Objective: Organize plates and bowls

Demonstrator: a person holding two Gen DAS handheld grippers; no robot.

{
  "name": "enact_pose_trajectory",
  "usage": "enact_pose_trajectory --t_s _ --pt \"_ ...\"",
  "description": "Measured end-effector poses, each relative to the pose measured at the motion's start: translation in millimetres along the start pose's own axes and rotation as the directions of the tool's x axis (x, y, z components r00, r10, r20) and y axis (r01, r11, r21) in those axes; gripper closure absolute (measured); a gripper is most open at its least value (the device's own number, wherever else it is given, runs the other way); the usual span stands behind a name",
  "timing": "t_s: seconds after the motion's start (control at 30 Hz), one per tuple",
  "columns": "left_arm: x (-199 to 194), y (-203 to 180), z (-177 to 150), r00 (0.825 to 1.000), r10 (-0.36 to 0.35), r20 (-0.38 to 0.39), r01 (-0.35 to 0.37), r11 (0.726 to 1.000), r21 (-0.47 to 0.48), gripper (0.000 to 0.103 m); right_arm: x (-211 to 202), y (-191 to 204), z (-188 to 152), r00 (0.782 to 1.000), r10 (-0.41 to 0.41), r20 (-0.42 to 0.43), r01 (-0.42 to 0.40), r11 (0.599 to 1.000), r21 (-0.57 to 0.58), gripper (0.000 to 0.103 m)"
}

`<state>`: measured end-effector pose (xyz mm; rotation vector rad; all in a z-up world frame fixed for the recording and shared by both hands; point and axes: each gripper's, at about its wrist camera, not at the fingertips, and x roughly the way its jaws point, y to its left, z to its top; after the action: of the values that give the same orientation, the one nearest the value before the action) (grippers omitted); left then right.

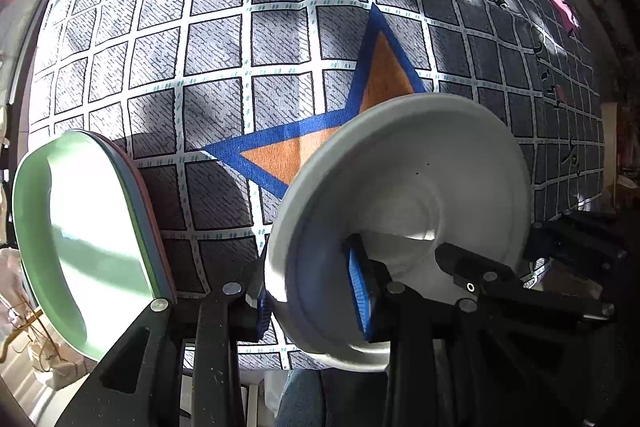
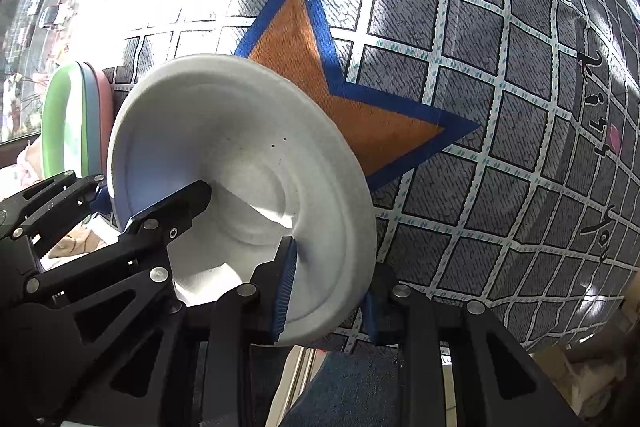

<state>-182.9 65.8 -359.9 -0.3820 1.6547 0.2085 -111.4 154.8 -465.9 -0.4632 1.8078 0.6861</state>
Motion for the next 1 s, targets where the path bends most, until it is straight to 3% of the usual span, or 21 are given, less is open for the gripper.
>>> enact_pose_trajectory --t_s 0.2,0.47,0.73,1.0 --pt "-33.2 15.3 5.8 0.997 0.017 0.071 -0.014 0.999 -0.043 0.068 -27.8 12.8 12.3 0.999 -0.012 0.045 0.015 0.997 -0.07 0.071" --pt "-77.2 70.4 -0.6 0.984 0.066 0.167 -0.031 0.979 -0.203 0.068 -54.5 61.2 33.8 0.996 0.004 0.089 0.015 0.976 -0.218 0.071" --pt "-81.5 131.4 -40.4 0.98 0.106 0.17 -0.031 0.919 -0.393 0.068 -49.6 126.8 43.7 0.997 0.002 0.078 0.028 0.924 -0.382 0.071" --pt "-68.2 166.5 -59.7 0.985 0.11 0.131 -0.035 0.88 -0.473 0.069 -27.9 159.6 48.1 0.999 -0.023 0.031 0.034 0.899 -0.436 0.071"
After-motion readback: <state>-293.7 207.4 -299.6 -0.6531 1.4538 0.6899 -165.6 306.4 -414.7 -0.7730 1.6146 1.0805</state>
